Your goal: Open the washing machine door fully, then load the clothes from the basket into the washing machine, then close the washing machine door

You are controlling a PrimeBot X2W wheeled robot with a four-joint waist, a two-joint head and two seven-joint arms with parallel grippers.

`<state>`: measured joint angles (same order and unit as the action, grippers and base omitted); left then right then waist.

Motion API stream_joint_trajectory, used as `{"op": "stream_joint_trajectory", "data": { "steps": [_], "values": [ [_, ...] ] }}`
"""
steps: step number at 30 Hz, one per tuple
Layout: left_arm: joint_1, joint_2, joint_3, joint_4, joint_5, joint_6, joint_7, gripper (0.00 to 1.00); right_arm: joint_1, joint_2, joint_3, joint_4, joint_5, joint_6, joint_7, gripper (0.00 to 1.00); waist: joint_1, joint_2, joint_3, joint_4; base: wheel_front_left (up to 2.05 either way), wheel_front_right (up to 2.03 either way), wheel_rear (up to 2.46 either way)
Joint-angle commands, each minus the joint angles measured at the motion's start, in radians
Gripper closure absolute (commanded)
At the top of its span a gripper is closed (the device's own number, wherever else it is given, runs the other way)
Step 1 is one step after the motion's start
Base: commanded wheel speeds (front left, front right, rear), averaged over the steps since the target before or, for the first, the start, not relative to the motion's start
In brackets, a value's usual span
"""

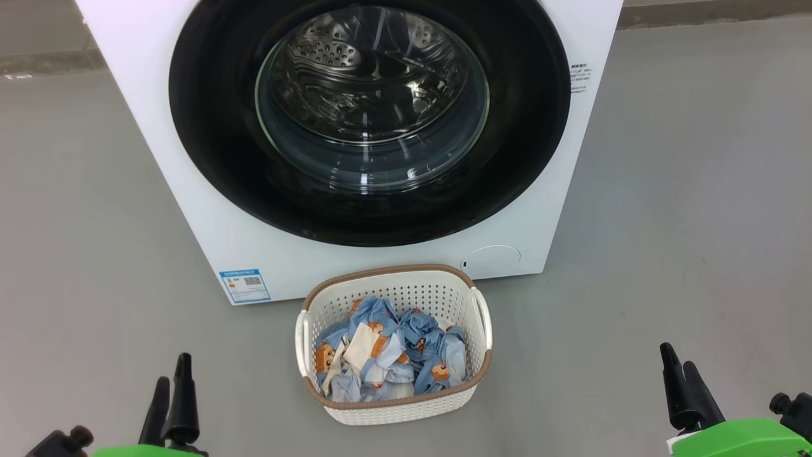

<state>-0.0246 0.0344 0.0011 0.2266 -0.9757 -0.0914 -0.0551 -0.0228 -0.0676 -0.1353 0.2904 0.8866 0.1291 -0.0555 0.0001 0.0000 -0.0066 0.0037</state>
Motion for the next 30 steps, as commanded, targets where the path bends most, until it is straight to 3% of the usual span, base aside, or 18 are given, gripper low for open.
{"op": "stream_joint_trajectory", "data": {
  "steps": [1,30],
  "values": [
    [-0.027,0.018,0.012,-0.034,0.031,0.002,-0.013,0.00,-0.045,-0.008,0.008,-0.029,-0.035,0.001,-0.013,0.00,-0.0001,0.0000,0.000,0.000,0.00,0.00,0.00],
    [-0.034,0.021,-0.026,-0.030,0.409,0.004,-0.098,0.00,-0.045,0.015,0.068,-0.089,-0.413,0.001,-0.045,0.00,-0.0001,0.0000,-0.005,0.008,0.00,0.00,0.00]
  ]
}}
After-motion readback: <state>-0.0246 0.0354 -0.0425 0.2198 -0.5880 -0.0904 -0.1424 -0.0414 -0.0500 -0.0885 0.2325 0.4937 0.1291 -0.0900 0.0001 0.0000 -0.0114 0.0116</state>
